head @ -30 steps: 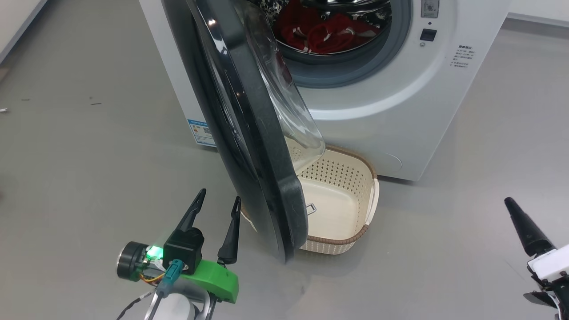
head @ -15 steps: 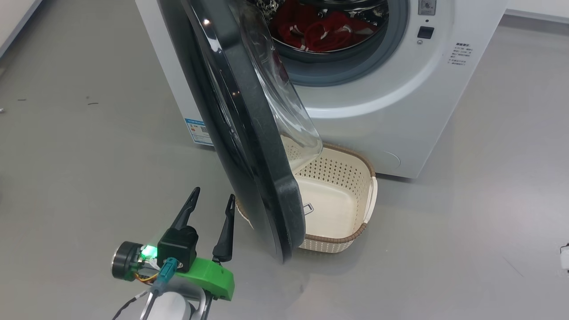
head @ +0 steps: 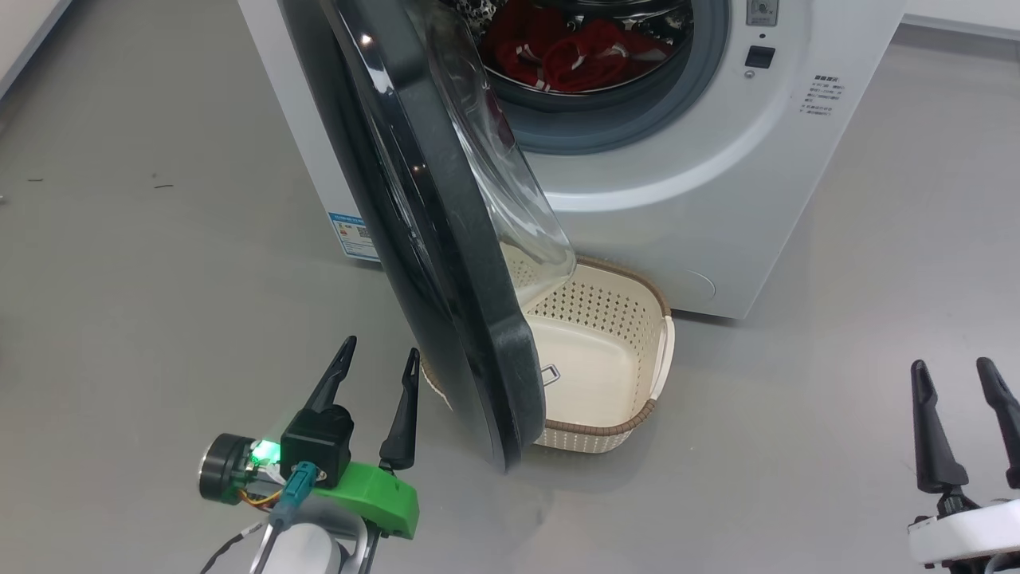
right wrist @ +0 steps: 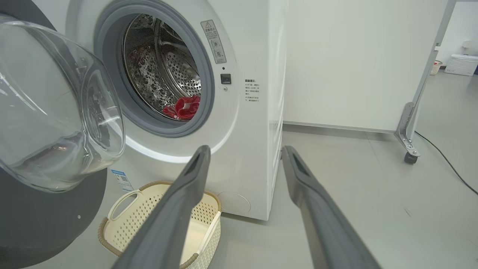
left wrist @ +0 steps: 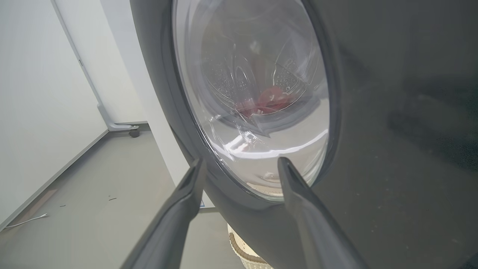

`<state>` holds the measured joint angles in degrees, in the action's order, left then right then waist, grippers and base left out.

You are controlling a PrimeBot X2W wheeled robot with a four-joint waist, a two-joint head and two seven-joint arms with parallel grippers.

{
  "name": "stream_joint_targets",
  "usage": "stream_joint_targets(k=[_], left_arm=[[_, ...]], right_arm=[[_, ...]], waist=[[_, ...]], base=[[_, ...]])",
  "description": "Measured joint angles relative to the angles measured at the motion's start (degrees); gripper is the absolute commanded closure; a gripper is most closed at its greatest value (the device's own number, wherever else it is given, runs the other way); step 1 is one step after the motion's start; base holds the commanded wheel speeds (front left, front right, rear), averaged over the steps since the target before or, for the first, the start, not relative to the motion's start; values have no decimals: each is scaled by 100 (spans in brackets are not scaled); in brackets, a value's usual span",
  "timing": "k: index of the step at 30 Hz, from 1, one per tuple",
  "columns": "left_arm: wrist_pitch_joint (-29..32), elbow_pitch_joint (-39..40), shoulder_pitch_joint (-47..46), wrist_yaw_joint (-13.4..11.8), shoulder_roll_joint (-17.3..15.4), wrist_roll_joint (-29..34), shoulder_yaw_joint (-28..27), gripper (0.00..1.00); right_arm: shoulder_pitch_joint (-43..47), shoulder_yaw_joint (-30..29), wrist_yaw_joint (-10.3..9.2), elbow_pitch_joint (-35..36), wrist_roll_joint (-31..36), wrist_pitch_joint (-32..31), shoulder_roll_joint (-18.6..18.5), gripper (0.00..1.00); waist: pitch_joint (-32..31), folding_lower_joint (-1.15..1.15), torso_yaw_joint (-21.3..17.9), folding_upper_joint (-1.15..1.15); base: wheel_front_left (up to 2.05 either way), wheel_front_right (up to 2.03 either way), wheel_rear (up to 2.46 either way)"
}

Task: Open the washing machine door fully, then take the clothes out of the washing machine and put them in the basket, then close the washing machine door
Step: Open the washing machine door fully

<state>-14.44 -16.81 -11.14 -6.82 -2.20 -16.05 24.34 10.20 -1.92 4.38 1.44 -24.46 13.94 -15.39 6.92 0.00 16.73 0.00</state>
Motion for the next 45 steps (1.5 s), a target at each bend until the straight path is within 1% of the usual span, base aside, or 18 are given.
stream_joint_targets(k=[1,7,27,28,29,30,36,39,45], left_arm=[[0,-7,0,0,0,0,0,0],[0,-35,0,0,0,0,0,0],[0,-94,2,0,0,0,4,0],[0,-98,3,0,0,0,4,20],[0,-105,3,0,0,0,4,71],[0,-113,3,0,0,1,4,100],[0,-125,4,0,0,0,-10,100],[0,-85,5,0,1,-1,-141,100],[0,246,2,0,1,3,-339,100]], right_arm=[[10,144,0,-103,86,0,121,0],[65,293,-8,-204,191,2,296,0],[63,288,-7,-342,390,27,490,0],[62,281,-7,-342,396,27,500,0],[61,275,-7,-341,397,27,508,0],[60,267,-7,-339,397,27,515,0],[57,230,1,-334,454,27,578,0],[57,212,3,-332,456,27,598,0],[57,178,8,-333,543,36,613,0]], waist=[[-12,0,-2,0],[-38,0,-2,0],[-95,0,-16,0],[-98,0,-17,0],[-100,0,-17,0],[-103,0,-18,0],[-109,0,-18,0],[-108,0,-10,0],[-102,0,23,0]], base=[[0,0,0],[0,0,0],[0,0,0],[0,0,0],[0,0,0],[0,0,0],[0,0,0],[0,0,0],[0,0,0]])
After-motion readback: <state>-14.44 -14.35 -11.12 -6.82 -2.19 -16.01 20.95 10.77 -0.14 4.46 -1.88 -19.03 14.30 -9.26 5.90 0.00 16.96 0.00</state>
